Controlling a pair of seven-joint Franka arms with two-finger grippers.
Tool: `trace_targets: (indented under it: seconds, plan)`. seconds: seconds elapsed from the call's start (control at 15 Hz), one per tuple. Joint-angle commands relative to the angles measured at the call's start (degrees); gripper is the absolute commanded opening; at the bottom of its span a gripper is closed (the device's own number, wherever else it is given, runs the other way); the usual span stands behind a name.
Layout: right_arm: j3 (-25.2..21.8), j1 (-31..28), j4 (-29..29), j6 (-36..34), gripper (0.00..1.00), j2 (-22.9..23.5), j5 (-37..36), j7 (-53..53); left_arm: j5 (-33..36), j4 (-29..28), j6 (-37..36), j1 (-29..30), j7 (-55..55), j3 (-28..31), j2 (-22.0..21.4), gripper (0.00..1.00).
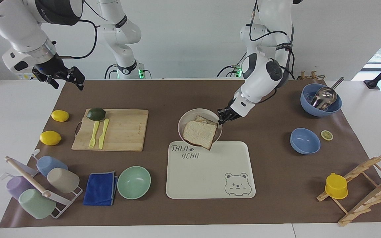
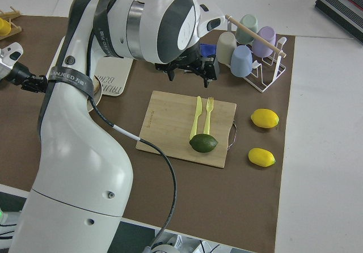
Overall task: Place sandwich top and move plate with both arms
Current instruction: 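Slide the plate with the left gripper onto the bear-print tray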
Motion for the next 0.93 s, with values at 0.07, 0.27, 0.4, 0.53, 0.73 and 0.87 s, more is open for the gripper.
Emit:
trace_targets:
  seconds: [0.07,0.27,0.4,0.53,0.73,0.87]
  plan:
    - [0.9,-0.1,0.4,-0.2,1.00,-0.2,-0.3,0.8,-0.9,15.2,-4.7,2.5,1.0,-0.1,11.4,0.00]
    - [0.9,-0.1,0.1,-0.2,1.00,-0.3,0.1,1.0,1.6,21.9,-4.3,2.9,1.5,-0.1,18.3,0.00]
    - [1.2,-0.2,-0.2,-0.3,1.00,-0.4,0.2,1.2,2.3,23.4,-4.7,3.6,5.4,-0.1,19.8,0.00]
    - [1.1,-0.4,-0.3,-0.3,1.00,-0.6,0.5,1.0,2.2,22.8,-3.4,3.5,8.4,-0.1,19.8,0.00]
    - [1.1,-0.3,-0.4,-0.8,1.00,-0.7,0.5,0.9,2.1,21.5,-2.1,3.2,9.2,-0.1,19.8,0.00]
    - [1.1,-0.3,-0.5,-0.8,1.00,-0.7,0.5,0.9,2.1,19.8,-0.3,2.9,9.3,-0.1,19.5,0.00]
